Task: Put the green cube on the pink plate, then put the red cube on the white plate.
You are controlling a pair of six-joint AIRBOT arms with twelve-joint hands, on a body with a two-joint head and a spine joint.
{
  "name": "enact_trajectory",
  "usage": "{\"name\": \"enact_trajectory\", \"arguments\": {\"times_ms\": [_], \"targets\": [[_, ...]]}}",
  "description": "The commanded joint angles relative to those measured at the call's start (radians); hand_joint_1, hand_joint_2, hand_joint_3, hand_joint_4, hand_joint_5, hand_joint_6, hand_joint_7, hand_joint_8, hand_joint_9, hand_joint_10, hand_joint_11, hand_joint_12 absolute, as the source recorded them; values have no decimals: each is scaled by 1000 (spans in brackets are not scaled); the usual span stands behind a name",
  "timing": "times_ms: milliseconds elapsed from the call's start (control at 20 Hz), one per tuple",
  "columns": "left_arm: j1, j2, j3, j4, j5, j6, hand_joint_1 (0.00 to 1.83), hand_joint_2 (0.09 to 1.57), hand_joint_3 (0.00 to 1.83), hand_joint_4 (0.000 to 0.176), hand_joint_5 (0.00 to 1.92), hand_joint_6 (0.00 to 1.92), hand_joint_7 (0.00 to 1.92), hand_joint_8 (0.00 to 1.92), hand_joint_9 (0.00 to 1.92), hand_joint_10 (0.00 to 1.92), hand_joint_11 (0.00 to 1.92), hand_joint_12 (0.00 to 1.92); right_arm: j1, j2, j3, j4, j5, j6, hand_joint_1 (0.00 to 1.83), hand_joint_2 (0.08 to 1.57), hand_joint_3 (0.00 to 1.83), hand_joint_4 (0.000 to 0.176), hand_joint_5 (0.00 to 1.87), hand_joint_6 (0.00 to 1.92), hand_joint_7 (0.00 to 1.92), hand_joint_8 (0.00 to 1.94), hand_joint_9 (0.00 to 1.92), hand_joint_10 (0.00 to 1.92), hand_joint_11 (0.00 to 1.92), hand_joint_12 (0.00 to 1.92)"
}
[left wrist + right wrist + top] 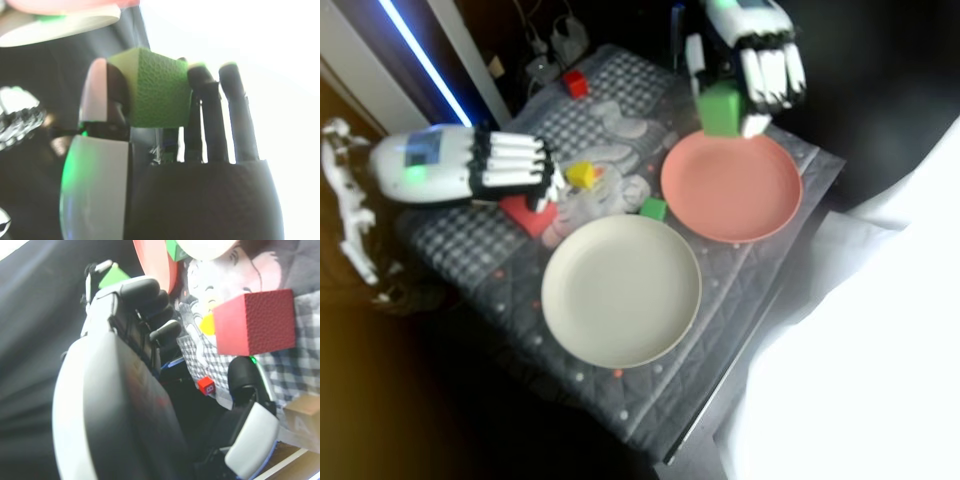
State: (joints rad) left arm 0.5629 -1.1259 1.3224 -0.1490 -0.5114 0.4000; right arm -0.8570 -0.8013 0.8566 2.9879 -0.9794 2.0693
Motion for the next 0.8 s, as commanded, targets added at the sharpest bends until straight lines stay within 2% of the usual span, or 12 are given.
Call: {"name": "enact_trajectory", "arguments": {"times_ms": [0,100,150,250,300,350,400,450,550,650,700,750], "targets": [[-18,-13,7,14,-55,-2,1148,1262,0,0,668,1346,777,1456,632,1359,442,1797,11,3,2,21,-117,-1,1022,678,672,0,213,998,233,976,164,1323,80,1887],[-32,-34,34,17,-15,-2,1189,1231,0,0,704,1236,847,1403,676,1368,504,1846,12,3,2,21,-117,-1,997,655,703,0,246,1021,285,1006,246,1314,176,1846],[-31,-44,46,13,-4,-2,1203,1222,0,0,706,1191,862,1411,625,1451,434,1906,12,2,2,21,-117,-1,985,657,710,0,227,1019,277,992,228,1297,154,1858],[-30,-48,50,-14,7,-2,863,1055,0,0,614,570,550,967,381,1319,150,1894,12,2,2,21,-117,-1,990,662,702,0,236,992,293,975,237,1283,181,1853],[-28,-48,47,-36,11,-2,743,950,0,38,524,337,377,737,155,1145,29,1754,12,2,2,21,-117,-1,966,649,722,0,234,996,265,977,195,1283,145,1865],[-25,-49,47,-52,12,-2,673,899,0,96,477,183,310,385,30,791,5,1340,12,3,2,21,-118,-1,959,644,729,0,232,998,248,967,159,1270,121,1867],[-20,-50,48,-69,13,-2,702,895,0,112,371,58,234,112,53,296,0,607,12,3,2,21,-118,-1,986,632,726,0,217,959,192,903,74,1220,34,1867],[-12,-51,51,-85,11,-2,666,914,1,109,253,11,144,24,18,84,0,205,14,3,2,21,-118,-1,959,613,722,0,233,898,202,806,63,1123,6,1813],[19,-42,44,-108,-12,-2,680,937,2,102,166,4,83,3,25,14,0,234,18,4,0,21,-118,-1,985,598,716,0,248,840,221,751,86,1095,0,1768],[53,-18,22,-136,-44,-2,616,947,3,82,92,3,9,0,0,0,0,23,23,6,-2,21,-118,-1,969,536,786,0,286,890,263,861,150,1179,32,1797],[66,-7,8,-146,-63,-2,605,959,7,68,91,5,1,0,0,0,0,4,25,7,-2,21,-118,-1,906,515,824,0,296,897,273,842,171,1149,80,1771],[91,15,-21,-155,-104,-2,616,965,8,68,104,10,5,2,7,3,45,22,27,7,-1,21,-118,-1,889,510,830,0,295,888,273,798,169,1112,106,1749]]}}
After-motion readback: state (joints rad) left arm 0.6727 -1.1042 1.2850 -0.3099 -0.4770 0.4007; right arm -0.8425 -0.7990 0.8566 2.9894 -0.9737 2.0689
